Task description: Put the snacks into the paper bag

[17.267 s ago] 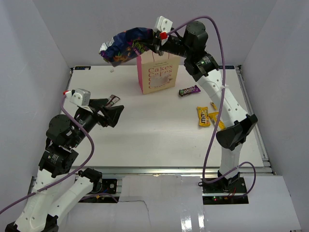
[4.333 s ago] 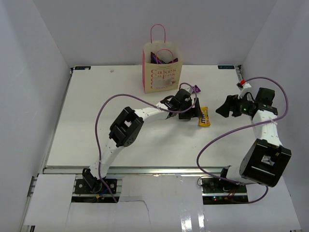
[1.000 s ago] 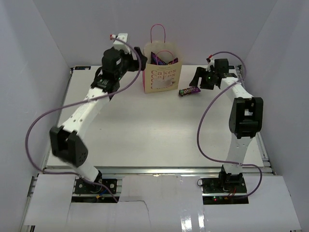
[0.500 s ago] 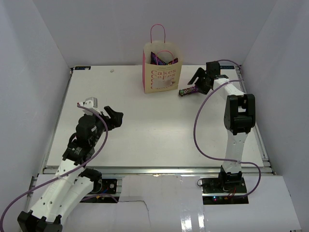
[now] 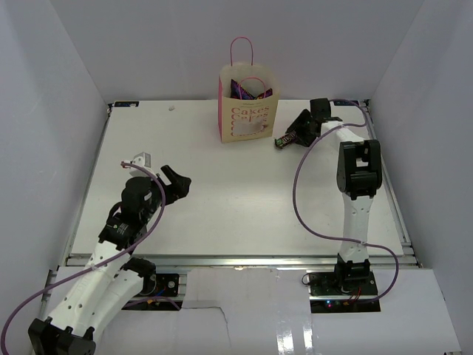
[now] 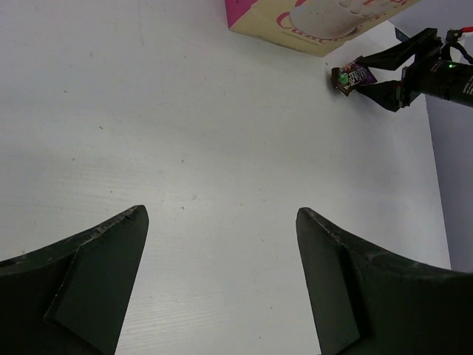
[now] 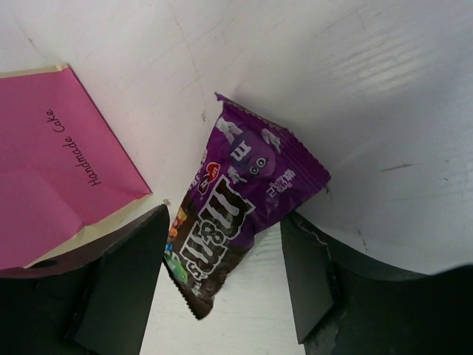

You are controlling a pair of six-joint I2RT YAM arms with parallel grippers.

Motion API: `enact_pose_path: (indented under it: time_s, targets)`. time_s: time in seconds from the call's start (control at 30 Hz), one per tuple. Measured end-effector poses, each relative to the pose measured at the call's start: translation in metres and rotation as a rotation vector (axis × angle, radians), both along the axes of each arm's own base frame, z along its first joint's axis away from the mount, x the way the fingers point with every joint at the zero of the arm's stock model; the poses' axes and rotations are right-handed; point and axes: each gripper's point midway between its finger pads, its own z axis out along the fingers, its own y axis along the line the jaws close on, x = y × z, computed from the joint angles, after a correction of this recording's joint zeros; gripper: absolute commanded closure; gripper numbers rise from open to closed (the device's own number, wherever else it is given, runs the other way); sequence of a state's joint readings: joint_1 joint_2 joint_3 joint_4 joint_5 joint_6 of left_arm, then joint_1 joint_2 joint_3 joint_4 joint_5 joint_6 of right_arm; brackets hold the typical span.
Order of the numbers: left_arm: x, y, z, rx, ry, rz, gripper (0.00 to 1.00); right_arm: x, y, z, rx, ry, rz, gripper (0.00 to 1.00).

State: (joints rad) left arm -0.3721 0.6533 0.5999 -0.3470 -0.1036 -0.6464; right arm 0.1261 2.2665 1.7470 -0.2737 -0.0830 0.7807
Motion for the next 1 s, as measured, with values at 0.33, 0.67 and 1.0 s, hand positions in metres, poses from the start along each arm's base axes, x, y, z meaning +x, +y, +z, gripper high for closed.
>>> enact_pose_path:
  time_s: [0.33, 0.67, 1.0]
  targets:
    - [-0.001, -0.003, 0.002, -0.039, 0.012, 0.003, 0.09, 0.011, -0.001, -0.011, 0.022, -0.013, -0.011, 0.88]
    - [-0.001, -0.008, -0.001, -0.061, -0.011, -0.021, 0.09, -0.004, -0.043, 0.025, -0.078, -0.199, 0.185, 0.92]
    - [0.002, -0.016, -0.009, -0.033, -0.046, -0.084, 0.09, 0.012, 0.021, 0.332, -0.391, -1.106, 0.603, 0.92]
